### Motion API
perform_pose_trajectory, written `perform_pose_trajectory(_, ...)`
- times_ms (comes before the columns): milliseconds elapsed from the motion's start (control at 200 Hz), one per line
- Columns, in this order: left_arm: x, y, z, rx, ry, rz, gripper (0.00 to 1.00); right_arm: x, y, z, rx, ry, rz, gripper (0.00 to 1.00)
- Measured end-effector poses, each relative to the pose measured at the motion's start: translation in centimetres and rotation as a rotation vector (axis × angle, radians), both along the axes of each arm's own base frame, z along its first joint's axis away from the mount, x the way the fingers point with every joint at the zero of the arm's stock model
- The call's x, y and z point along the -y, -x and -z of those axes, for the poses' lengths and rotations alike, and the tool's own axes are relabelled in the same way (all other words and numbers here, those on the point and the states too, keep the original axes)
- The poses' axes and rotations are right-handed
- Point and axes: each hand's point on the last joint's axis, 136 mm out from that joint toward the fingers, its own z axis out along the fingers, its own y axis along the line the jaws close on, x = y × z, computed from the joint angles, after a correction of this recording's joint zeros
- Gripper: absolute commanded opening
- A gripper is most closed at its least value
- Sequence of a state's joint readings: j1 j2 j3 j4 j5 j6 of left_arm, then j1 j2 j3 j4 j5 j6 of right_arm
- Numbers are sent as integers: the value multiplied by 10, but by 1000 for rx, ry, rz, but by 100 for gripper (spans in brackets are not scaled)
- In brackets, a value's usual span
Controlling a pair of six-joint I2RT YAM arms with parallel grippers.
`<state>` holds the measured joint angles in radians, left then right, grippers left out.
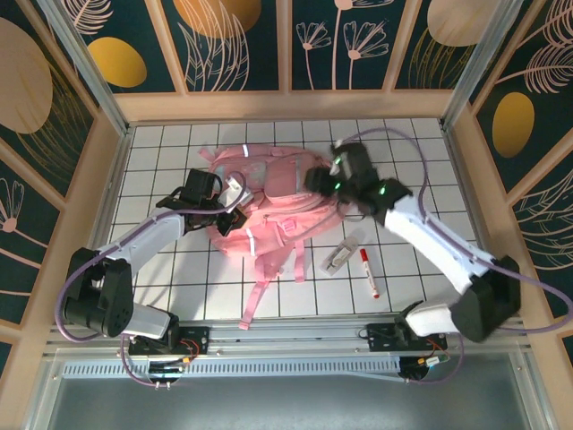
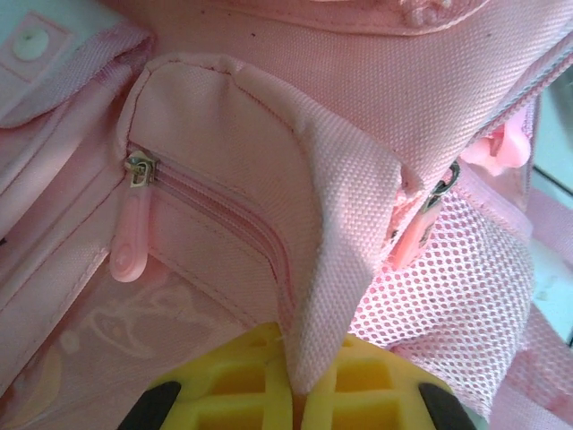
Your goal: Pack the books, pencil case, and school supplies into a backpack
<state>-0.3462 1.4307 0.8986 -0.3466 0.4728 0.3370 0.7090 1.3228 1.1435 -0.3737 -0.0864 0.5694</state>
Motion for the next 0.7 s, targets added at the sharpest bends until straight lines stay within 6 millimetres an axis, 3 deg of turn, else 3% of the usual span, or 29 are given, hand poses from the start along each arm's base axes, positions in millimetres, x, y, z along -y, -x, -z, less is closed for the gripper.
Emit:
perform_pose_trajectory(70, 3, 2, -4, -31, 23, -8, 0, -45, 48, 14, -44, -28, -163, 47)
perform_pose_trajectory(145, 6, 5, -6, -57, 48, -14, 0, -76, 71, 49, -105, 28, -239, 48)
perform_pose_trajectory(225, 8, 8, -7, -85, 74, -19, 0, -96, 78, 87, -150, 119, -260, 47)
perform_pose_trajectory(315, 11, 10, -9, -111, 102, -26, 0, -103, 69, 118, -167, 214, -212, 46)
perform_pose_trajectory(380, 13, 12, -10, -128, 118, -32, 0, -100, 56, 123, -146, 260, -143, 46)
perform_pose_trajectory(525, 15, 19, -13, -138, 150, -24, 0, -91, 32, 105, -65, 282, 6, 44)
perform_pose_trajectory(701, 12, 30, -20, -101, 170, -16, 0, -90, 29, 100, -16, 321, 84, 34)
